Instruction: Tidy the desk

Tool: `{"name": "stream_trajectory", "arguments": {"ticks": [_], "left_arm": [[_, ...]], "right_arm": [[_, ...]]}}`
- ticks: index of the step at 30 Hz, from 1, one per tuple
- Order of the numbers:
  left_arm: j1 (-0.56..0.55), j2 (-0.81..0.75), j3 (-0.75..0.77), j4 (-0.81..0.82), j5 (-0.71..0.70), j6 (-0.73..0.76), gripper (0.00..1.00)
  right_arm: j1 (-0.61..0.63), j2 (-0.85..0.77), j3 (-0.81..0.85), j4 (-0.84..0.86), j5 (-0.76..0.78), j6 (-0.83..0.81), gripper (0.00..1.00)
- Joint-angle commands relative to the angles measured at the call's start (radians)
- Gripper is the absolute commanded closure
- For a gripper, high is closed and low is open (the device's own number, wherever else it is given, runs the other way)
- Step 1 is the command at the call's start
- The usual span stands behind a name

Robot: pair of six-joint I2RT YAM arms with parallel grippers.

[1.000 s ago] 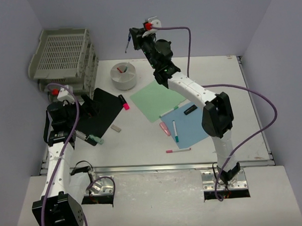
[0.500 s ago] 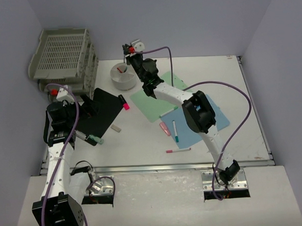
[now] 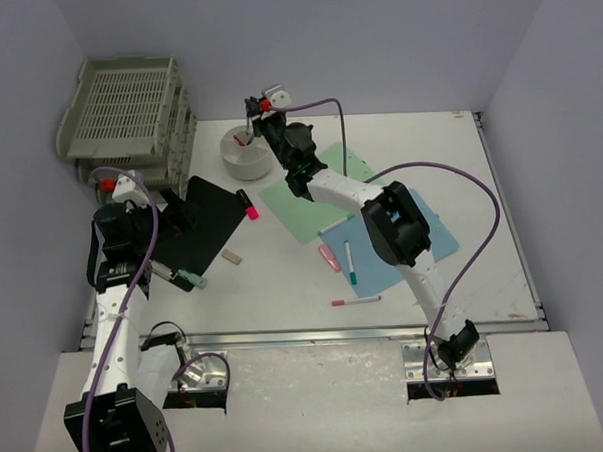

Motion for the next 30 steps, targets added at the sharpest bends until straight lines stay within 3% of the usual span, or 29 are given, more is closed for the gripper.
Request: {"name": "stream_trajectory", "arguments": {"ticks": [1, 4, 7, 9, 10, 16, 23, 26, 30], "left_arm": [[0.002, 0.000, 0.022, 0.016, -0.018, 0.026, 0.00], [0.001, 0.008, 0.031, 0.003, -0.020, 0.036, 0.00], [0.002, 0.011, 0.031, -0.004, -0.028, 0.044, 0.00], [0.001, 0.010, 0.031, -0.006, -0.030, 0.049, 0.00], [0.001, 0.010, 0.032, -0.007, -0.030, 0.049, 0.00], [0.003, 0.002, 0.043, -0.009, -0.026, 0.047, 0.00], [-0.054, 0.010, 0.044, 0.035, -0.024, 0.060, 0.00], [-0.193, 0.057, 0.093, 0.052, -0.107, 0.190, 0.00], [-0.248, 0.165, 0.165, 0.032, 0.103, 0.480, 0.00]], "right_arm": [[0.001, 0.041, 0.028, 0.023, 0.004, 0.031, 1.00], [0.001, 0.055, 0.032, 0.011, -0.003, 0.040, 0.99], [0.001, 0.059, 0.026, 0.003, -0.031, 0.045, 0.83], [0.001, 0.053, 0.018, 0.001, -0.059, 0.043, 0.65], [0.001, 0.051, 0.015, -0.003, -0.063, 0.043, 0.64], [0.000, -0.117, -0.095, -0.011, -0.096, 0.035, 0.63], [-0.031, -0.422, -0.415, -0.113, -0.080, 0.015, 0.59], [-0.072, -0.566, -0.580, -0.211, -0.040, 0.033, 0.59], [-0.147, -0.718, -0.679, -0.403, -0.042, 0.093, 0.58]]}}
